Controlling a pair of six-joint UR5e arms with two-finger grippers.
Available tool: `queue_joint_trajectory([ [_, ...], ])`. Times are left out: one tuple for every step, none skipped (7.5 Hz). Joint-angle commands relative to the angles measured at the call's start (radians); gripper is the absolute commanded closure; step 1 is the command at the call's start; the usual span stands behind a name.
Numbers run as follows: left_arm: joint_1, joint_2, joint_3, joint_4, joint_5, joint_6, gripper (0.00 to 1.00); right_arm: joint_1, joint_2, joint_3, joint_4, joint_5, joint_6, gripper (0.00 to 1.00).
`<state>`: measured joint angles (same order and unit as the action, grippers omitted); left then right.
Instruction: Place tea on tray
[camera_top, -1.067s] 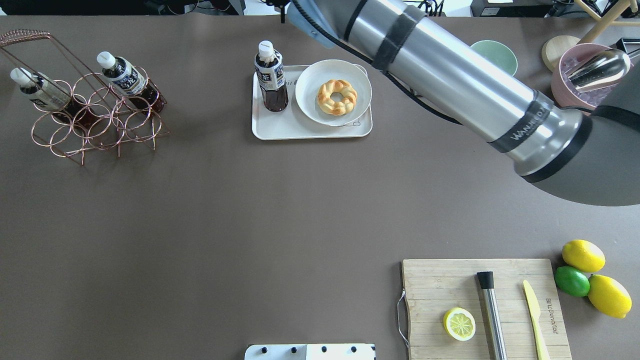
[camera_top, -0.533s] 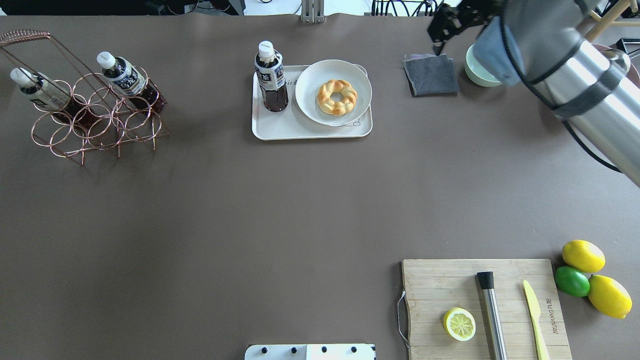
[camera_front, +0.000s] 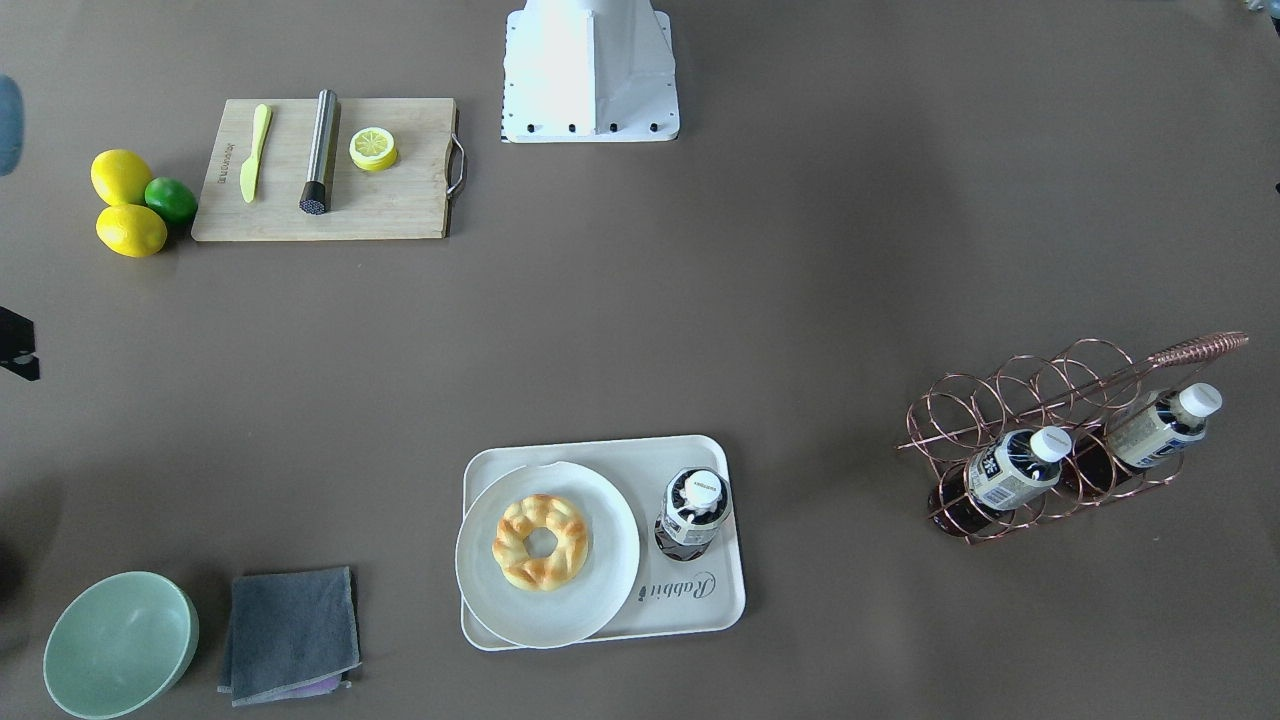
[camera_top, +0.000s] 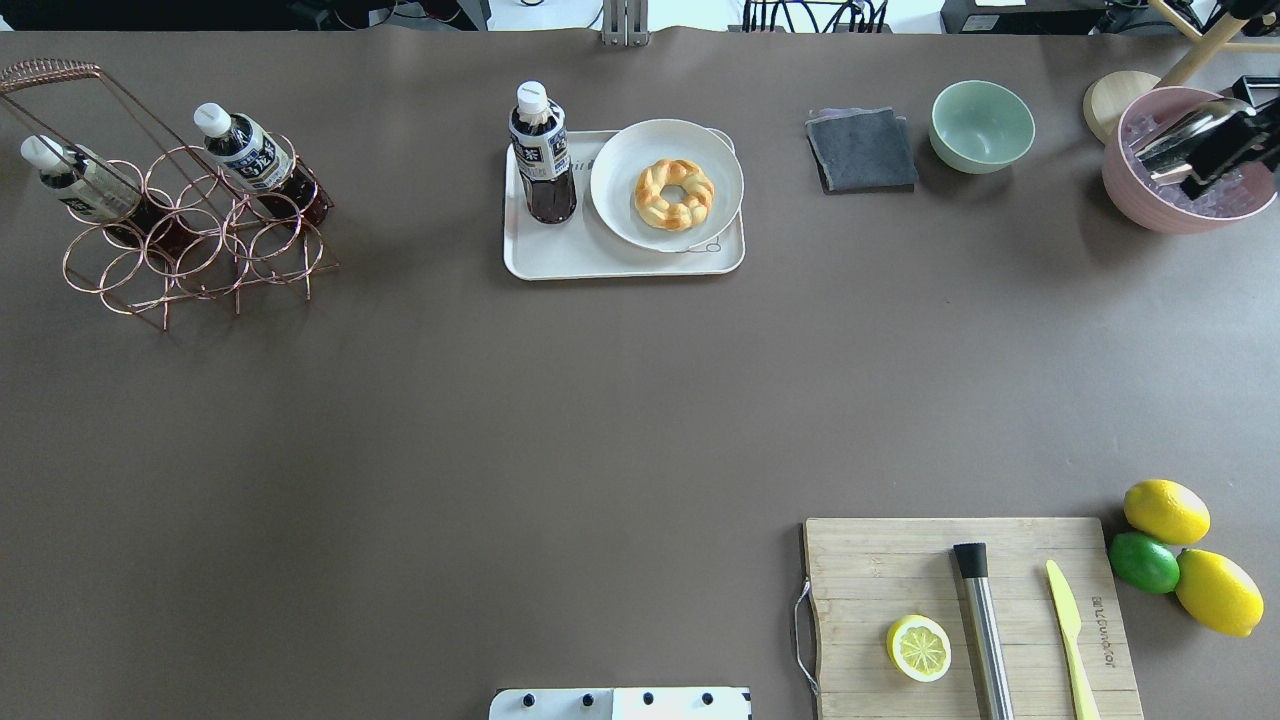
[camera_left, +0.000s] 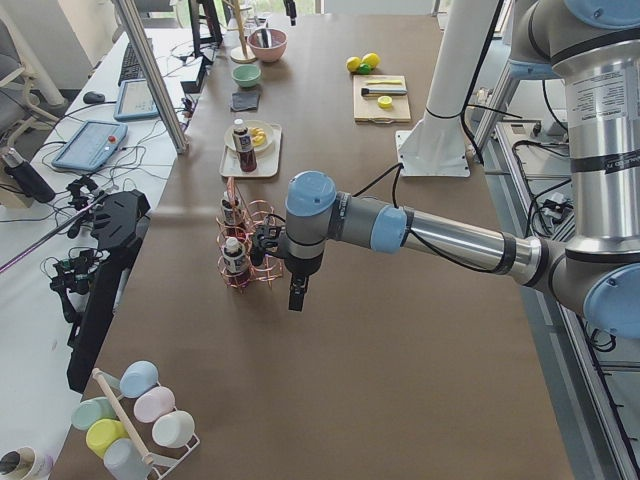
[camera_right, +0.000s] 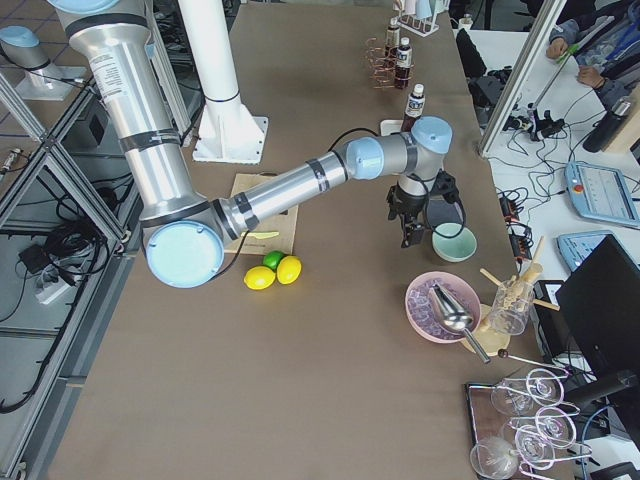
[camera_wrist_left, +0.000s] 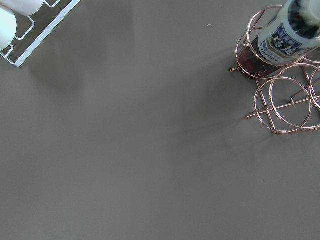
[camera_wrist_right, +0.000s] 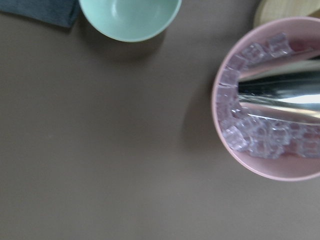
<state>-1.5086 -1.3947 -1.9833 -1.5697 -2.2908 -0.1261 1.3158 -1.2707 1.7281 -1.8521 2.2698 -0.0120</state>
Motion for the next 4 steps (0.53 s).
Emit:
queue_joint_trajectory([
  [-0.004, -0.003, -0.002, 0.011, 0.008, 0.014, 0.03, 0.189, -0.154, -0.013, 0.008, -0.015, -0.164, 0.01],
  [-0.002, -0.001, 0.0, 0.008, 0.008, 0.014, 0.03, 0.238, -0.182, -0.039, 0.004, -0.012, -0.274, 0.01],
  [-0.002, 0.0, -0.003, 0.01, 0.004, 0.016, 0.03, 0.27, -0.221, -0.067, 0.011, -0.001, -0.348, 0.0],
  [-0.002, 0.003, 0.003, 0.01, 0.001, 0.014, 0.03, 0.275, -0.254, -0.07, 0.014, -0.007, -0.358, 0.0],
])
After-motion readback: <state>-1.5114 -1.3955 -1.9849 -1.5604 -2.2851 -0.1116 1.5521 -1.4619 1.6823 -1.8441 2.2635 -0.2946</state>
